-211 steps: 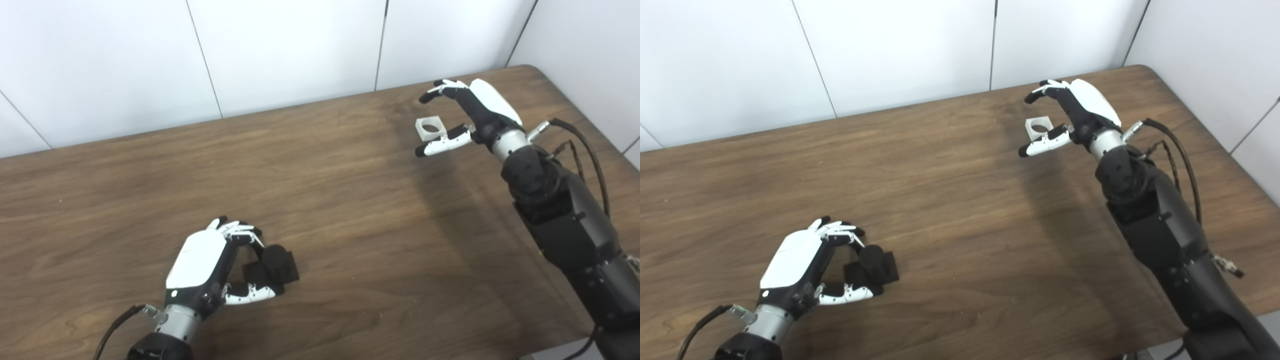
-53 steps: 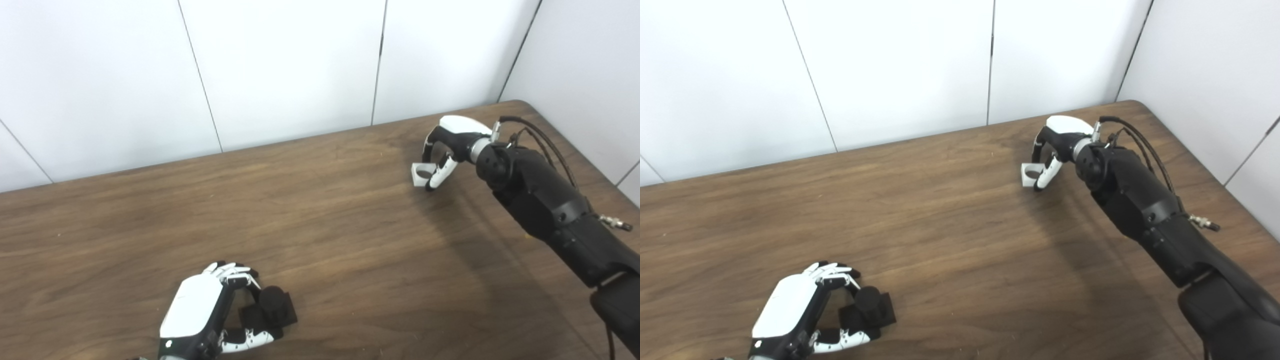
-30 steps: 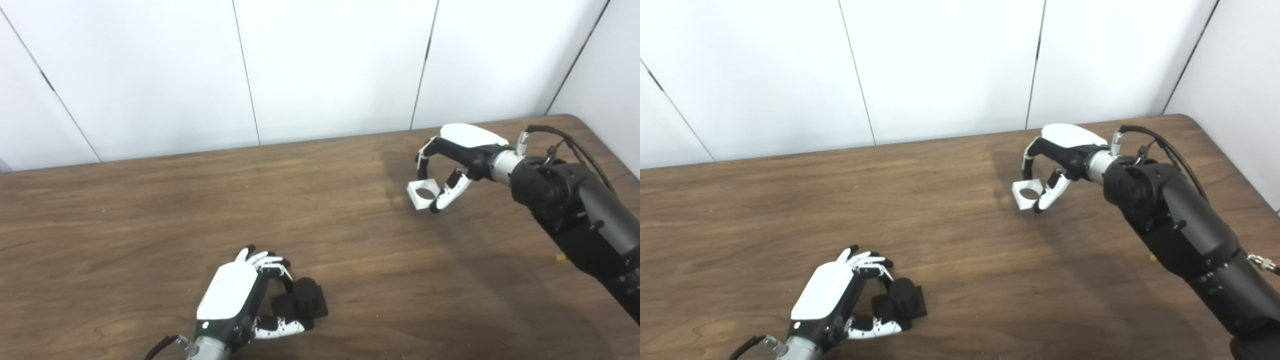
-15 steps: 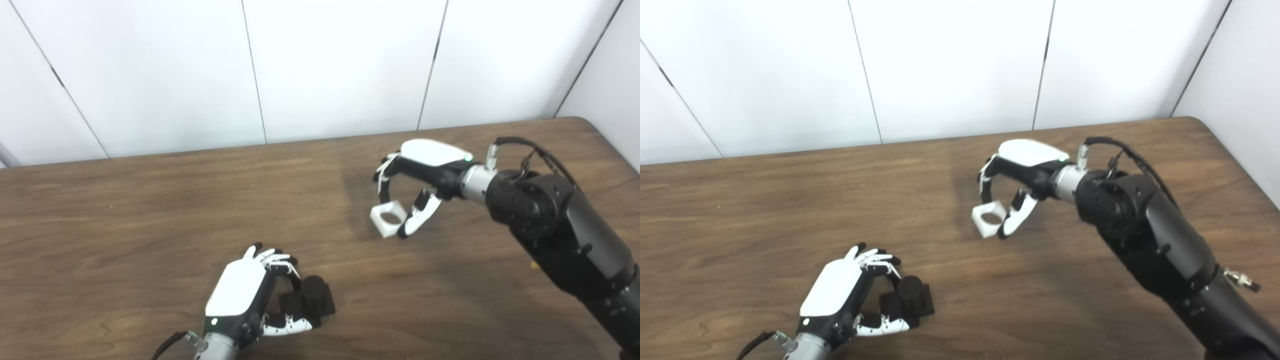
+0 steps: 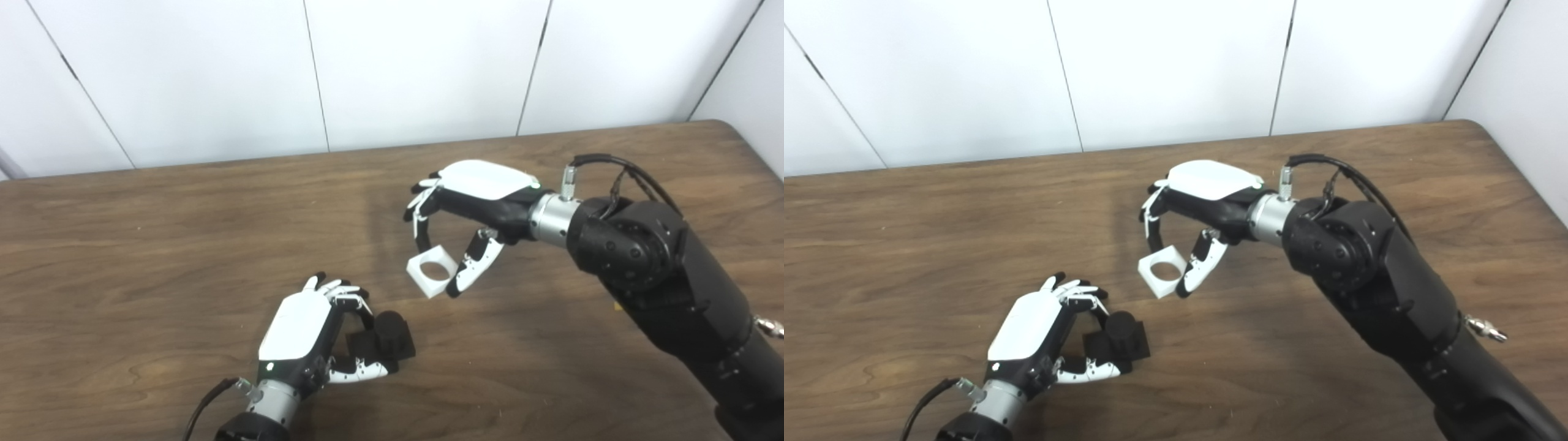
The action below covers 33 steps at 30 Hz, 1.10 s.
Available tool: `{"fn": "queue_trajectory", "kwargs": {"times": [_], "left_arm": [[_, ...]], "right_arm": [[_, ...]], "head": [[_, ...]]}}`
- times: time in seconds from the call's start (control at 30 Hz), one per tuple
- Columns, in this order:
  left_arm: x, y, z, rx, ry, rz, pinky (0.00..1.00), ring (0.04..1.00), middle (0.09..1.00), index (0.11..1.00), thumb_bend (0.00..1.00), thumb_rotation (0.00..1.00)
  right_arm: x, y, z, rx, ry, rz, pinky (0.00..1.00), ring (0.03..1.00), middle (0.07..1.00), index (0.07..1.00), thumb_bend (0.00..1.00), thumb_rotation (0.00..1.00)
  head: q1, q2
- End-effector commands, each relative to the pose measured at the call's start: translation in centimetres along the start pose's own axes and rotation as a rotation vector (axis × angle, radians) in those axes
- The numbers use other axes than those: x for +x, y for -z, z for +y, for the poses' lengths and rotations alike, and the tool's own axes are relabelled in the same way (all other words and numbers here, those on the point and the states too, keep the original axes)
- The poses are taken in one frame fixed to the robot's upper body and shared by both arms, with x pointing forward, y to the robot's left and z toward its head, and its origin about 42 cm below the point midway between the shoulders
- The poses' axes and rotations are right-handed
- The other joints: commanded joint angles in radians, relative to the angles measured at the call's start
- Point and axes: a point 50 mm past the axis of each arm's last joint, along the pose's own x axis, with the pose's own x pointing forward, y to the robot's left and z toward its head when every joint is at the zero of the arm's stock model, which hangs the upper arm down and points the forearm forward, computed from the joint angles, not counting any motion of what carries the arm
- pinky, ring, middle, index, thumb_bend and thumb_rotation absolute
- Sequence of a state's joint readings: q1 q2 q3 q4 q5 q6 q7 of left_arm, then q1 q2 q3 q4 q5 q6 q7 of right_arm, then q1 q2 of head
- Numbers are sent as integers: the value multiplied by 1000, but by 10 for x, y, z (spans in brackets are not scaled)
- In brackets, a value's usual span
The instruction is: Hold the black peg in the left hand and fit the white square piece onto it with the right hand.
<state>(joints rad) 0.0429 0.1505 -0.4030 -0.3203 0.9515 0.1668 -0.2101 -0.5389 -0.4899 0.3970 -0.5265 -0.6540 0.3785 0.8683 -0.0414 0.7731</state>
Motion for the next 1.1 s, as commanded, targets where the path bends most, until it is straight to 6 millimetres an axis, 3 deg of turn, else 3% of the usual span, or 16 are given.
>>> {"fn": "queue_trajectory", "kwargs": {"times": [0.0, 0.43, 0.73, 1.07], "left_arm": [[2, 0, -9, 8, 55, 12, 1000, 874, 783, 484, 523, 56], [8, -4, -11, 20, 49, 15, 1000, 873, 781, 485, 524, 58], [9, -6, -11, 23, 50, 17, 1000, 874, 786, 486, 523, 58], [9, -5, -8, 13, 45, 15, 1000, 873, 785, 484, 523, 58]], "right_arm": [[-4, -16, -22, -74, 73, -48, 1000, 940, 799, 483, 525, 134], [4, -42, -16, -57, 44, -144, 989, 937, 798, 481, 524, 133], [20, -41, 4, -50, -3, -152, 976, 928, 791, 482, 524, 133], [29, -33, 13, -49, -13, -130, 982, 939, 795, 482, 524, 132]], "head": [[4, 4], [20, 25], [16, 30], [5, 33]]}}
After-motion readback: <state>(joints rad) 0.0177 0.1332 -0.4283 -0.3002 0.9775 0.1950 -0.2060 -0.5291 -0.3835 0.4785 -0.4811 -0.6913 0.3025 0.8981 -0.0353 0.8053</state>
